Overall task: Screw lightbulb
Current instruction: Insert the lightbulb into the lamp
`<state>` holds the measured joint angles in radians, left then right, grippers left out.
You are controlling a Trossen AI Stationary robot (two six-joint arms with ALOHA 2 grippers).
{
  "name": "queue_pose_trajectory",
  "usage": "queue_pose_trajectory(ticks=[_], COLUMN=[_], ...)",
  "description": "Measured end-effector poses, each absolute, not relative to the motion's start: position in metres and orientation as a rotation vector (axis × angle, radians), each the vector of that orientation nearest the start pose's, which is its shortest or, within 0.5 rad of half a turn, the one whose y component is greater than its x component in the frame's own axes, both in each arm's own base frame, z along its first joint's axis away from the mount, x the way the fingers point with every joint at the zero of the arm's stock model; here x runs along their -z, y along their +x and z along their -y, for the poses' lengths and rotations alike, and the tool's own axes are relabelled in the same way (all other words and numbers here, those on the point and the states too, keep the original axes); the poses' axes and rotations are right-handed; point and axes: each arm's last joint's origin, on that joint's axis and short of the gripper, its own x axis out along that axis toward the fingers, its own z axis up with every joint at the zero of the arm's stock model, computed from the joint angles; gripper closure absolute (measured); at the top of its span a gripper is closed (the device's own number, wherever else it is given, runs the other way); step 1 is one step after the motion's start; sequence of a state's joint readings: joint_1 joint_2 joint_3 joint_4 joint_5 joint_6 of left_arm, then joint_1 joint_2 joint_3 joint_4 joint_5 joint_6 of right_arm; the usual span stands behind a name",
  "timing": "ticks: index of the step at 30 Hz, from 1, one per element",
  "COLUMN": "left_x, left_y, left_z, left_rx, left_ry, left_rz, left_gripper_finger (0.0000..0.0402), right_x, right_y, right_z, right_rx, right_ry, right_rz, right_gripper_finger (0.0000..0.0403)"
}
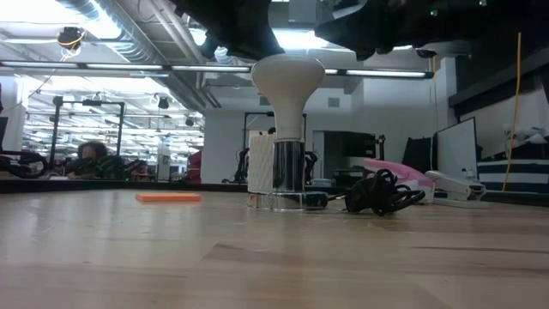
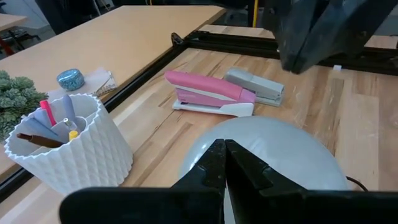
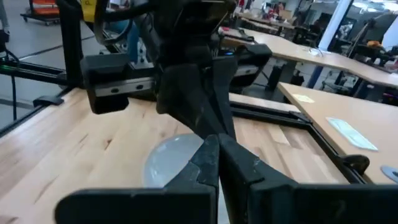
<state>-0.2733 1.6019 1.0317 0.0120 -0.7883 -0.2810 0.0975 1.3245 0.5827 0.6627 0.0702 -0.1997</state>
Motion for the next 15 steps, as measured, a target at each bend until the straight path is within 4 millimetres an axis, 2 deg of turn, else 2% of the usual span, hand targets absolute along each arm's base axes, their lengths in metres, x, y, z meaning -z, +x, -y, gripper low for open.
queue_pose_trajectory(ticks=[7, 15], left_x=[-0.239, -0.239], left_y=[0.334, 0.334], left_z=[0.073, 0.073], left_rx=[-0.562, -0.562], left_ry=[0.016, 0.016], left_rz=[-0.41, -0.41], left_gripper_finger=[0.04, 0.04], right_x=[-0.216, -0.218], right_y=[0.284, 0.297], right_z=[-0.025, -0.025], right_rx=[-0.017, 0.015], right_ry=[-0.252, -0.262], right_rz=[-0.103, -0.156], right_gripper_finger=[0.0394, 0.0394])
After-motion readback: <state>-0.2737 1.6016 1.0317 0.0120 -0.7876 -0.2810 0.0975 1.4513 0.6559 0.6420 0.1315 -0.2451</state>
